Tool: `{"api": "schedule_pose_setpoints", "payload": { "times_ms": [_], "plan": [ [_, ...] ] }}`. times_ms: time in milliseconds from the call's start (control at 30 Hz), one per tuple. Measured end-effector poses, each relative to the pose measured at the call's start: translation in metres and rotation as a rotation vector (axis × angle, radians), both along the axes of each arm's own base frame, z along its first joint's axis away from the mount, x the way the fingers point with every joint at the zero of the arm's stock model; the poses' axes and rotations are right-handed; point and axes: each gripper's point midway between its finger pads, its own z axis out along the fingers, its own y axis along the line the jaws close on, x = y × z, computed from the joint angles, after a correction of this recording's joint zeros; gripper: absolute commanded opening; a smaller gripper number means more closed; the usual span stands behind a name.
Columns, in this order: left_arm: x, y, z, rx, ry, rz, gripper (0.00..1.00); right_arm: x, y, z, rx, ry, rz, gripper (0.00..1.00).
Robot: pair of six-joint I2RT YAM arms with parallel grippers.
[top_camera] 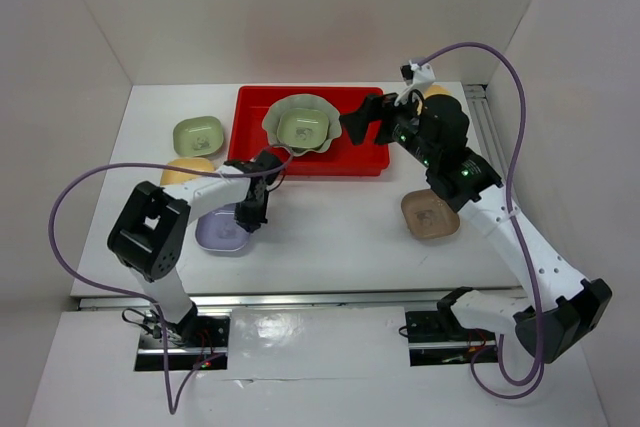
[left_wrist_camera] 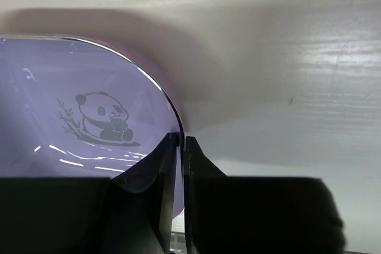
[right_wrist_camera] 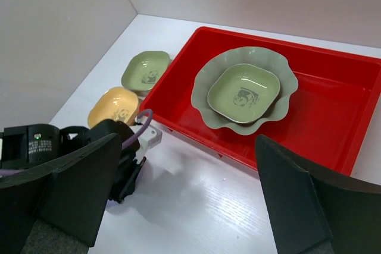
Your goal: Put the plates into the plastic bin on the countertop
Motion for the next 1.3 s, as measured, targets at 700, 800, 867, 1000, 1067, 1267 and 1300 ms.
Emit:
{"api": "schedule_pose_setpoints", "payload": {
  "times_ms": [700,800,867,1000,1067,1267,1300],
  "plan": [
    [0.045,-0.151,0.293,-0.305,-0.552,-0.21,0.0,-0.012,-0.038,0.056,0.045,-0.106,-0.154,1.0],
    [0.091,-0.174,0.296,-0.294,-0.606,-0.233,0.0,-0.029,-0.06,0.082,0.088,-0.166,-0.216,1.0],
    [0.128,-0.186,0.276,-0.295,-0.604,-0.233,0.0,-0.043,-0.078,0.1,0.125,-0.215,-0.267,1.0],
    [0.172,-0.172,0.216,-0.286,-0.529,-0.2,0.0,-0.068,-0.107,0.126,0.187,-0.29,-0.342,1.0],
    [0.187,-0.157,0.188,-0.275,-0.498,-0.185,0.0,-0.077,-0.116,0.136,0.212,-0.32,-0.362,1.0],
    [0.24,-0.151,0.17,-0.25,-0.611,-0.215,0.0,-0.071,-0.114,0.129,0.197,-0.303,-0.371,1.0],
    [0.245,-0.157,0.168,-0.254,-0.627,-0.232,0.0,-0.07,-0.114,0.128,0.194,-0.299,-0.371,1.0]
  ]
}}
